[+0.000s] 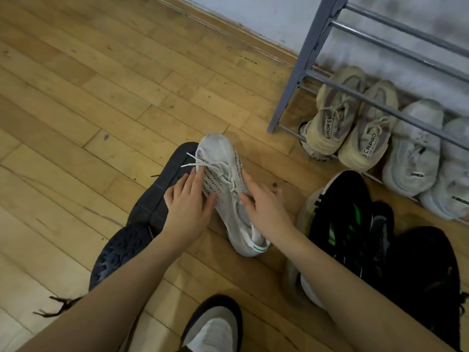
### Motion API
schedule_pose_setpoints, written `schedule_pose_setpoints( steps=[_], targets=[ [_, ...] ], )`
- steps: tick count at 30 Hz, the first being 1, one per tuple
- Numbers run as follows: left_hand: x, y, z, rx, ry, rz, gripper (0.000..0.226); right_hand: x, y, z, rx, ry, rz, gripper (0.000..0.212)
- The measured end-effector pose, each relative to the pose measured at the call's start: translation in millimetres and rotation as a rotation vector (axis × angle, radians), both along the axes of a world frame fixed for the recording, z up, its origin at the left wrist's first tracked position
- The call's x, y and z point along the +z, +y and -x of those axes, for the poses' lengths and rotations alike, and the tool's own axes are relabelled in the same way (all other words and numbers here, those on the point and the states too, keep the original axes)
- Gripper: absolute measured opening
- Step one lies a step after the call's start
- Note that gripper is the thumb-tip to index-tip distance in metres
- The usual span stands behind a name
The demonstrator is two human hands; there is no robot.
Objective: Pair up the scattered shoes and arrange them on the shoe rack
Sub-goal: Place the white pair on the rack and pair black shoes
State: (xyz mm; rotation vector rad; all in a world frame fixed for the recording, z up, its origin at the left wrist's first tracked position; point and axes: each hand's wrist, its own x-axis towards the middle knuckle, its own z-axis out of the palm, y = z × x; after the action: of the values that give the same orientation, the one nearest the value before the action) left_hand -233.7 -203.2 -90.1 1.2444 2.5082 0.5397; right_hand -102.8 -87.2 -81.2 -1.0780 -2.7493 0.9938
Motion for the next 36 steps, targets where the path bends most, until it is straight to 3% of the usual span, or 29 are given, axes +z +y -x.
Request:
schedule_pose_setpoints(
  steps=[6,8,12,15,17,20,22,31,36],
  targets=[
    [23,20,-16,-0.097,-0.303,-0.322,0.066,13,-4,-21,-0.110,0.156,-0.067,0.054],
    [29,30,-23,-0.120,-0.286,-0.359,0.065,19,-10,-31,-0.144,0.180,-0.071,0.055],
    [38,42,-41,-0.135,-0.245,-0.334,0.064,28,-11,-55,-0.198,0.175,-0.164,0.054],
    [35,48,-57,-0.169,-0.235,-0.280,0.063,27,-8,-68,-0.218,0.030,-0.202,0.055],
    [27,50,-64,-0.171,-0.228,-0.146,0.063,23,-11,-72,-0.199,-0.101,-0.213,0.055],
    [13,47,-63,-0.226,-0.056,0.137,0.063,13,-12,-70,-0.122,-0.222,-0.283,0.047],
    [10,41,-58,-0.266,0.025,0.194,0.067,8,-9,-70,-0.095,-0.232,-0.309,0.042],
    [30,48,-83,-0.462,0.062,0.046,0.055,28,7,-114,-0.252,-0.028,-0.324,0.040],
    [44,71,-122,-0.589,0.026,-0.015,0.056,37,14,-181,-0.436,-0.082,-0.316,0.035]
  ],
)
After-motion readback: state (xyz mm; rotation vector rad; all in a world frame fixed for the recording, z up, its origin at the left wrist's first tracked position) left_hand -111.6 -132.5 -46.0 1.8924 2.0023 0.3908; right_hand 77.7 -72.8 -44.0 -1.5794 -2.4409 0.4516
